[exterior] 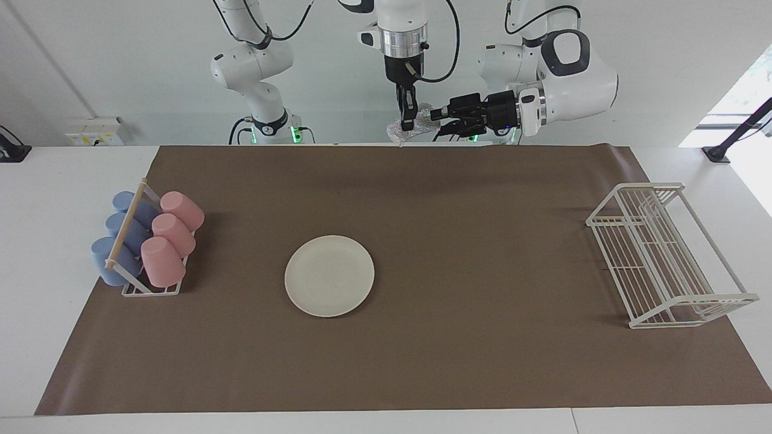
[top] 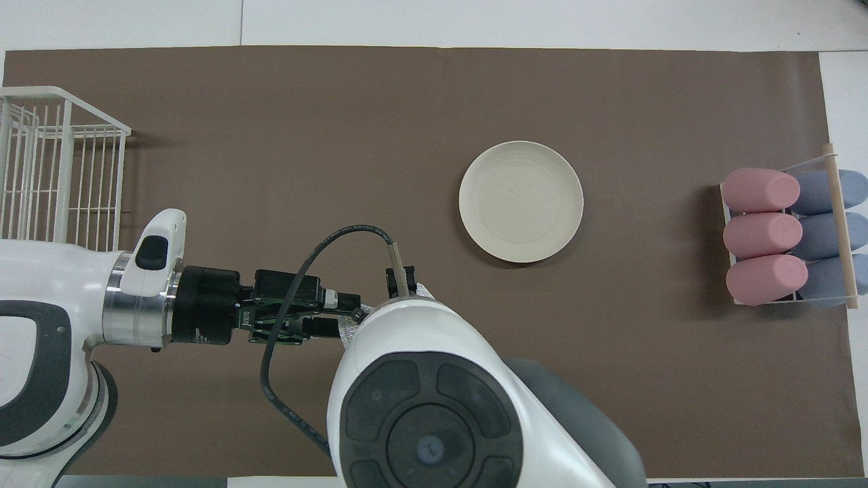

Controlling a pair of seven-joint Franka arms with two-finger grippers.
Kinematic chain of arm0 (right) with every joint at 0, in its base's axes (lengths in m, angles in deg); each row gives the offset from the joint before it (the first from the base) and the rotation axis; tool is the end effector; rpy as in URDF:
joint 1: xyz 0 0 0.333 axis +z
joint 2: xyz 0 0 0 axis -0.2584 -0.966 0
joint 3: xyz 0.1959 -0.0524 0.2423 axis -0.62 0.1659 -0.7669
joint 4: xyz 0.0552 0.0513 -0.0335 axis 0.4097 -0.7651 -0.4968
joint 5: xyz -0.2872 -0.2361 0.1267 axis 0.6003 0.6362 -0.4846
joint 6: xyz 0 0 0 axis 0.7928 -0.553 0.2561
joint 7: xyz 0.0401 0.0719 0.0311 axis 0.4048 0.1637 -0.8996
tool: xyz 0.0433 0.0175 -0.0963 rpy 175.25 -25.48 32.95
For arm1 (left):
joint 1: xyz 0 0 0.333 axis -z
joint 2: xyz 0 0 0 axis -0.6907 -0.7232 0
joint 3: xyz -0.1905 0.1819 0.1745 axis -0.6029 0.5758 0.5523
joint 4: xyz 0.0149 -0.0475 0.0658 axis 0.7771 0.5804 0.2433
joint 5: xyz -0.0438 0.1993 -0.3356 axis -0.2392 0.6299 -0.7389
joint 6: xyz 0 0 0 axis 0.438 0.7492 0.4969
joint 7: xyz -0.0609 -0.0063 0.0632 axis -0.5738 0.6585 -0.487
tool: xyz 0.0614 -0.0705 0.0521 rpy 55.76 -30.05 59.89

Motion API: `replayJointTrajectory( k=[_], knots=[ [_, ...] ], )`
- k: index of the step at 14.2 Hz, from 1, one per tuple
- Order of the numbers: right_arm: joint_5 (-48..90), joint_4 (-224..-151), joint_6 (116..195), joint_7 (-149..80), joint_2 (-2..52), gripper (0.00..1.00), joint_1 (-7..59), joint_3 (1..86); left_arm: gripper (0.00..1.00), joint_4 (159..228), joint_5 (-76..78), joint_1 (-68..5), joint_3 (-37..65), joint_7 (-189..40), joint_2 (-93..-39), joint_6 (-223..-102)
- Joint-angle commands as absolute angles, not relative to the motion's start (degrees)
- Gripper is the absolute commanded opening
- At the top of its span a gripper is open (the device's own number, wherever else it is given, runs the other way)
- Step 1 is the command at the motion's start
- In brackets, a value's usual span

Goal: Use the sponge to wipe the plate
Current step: 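Grasp the scrubber with the left gripper while the right gripper releases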

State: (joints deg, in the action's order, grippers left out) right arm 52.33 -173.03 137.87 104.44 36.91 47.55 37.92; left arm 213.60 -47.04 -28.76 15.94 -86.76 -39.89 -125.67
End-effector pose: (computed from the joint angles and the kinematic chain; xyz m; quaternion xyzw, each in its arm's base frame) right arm 0.4153 0.4140 0.6186 -0.7350 0.6750 -0.0025 0.0647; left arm 0.4235 -0.2088 0.5225 0.8141 0.0841 -0.1702 0.5488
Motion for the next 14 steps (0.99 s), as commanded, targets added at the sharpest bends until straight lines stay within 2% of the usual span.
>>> replayJointTrajectory(
  k=[1,4,5,6,7,8,10,14],
  knots=[
    [53.5,-171.7,137.6,104.5,36.1,0.0,46.9,37.4,0.0,215.4,-48.0,-28.0,16.7,-86.2,-37.9,-125.7],
    [53.5,-171.7,137.6,104.4,36.1,0.0,46.8,37.4,0.0,215.3,-48.0,-28.0,16.7,-83.2,-37.9,-125.7],
    [53.5,-171.8,137.7,104.4,36.1,0.03,46.7,37.4,0.0,215.2,-48.0,-28.0,16.7,-82.6,-37.9,-125.7],
    [53.6,-172.6,137.9,103.9,36.4,0.3,46.7,37.4,0.0,215.2,-48.0,-28.0,16.8,-82.0,-37.9,-125.7],
    [53.7,-172.7,137.8,103.7,36.6,0.96,46.4,37.4,0.0,215.1,-48.0,-28.1,16.8,-81.5,-37.8,-125.6],
    [53.5,-172.4,137.9,103.3,36.8,1.0,45.7,37.8,0.0,215.1,-48.0,-28.1,16.9,-81.4,-37.8,-125.6],
    [53.2,-172.6,137.4,102.5,37.9,1.0,43.9,37.8,0.0,215.1,-48.0,-28.1,16.9,-81.3,-37.8,-125.6],
    [53.3,-172.7,133.9,81.0,39.7,1.0,37.9,38.0,0.0,214.9,-46.7,-29.3,17.1,-78.4,-38.1,-126.7]
  ],
)
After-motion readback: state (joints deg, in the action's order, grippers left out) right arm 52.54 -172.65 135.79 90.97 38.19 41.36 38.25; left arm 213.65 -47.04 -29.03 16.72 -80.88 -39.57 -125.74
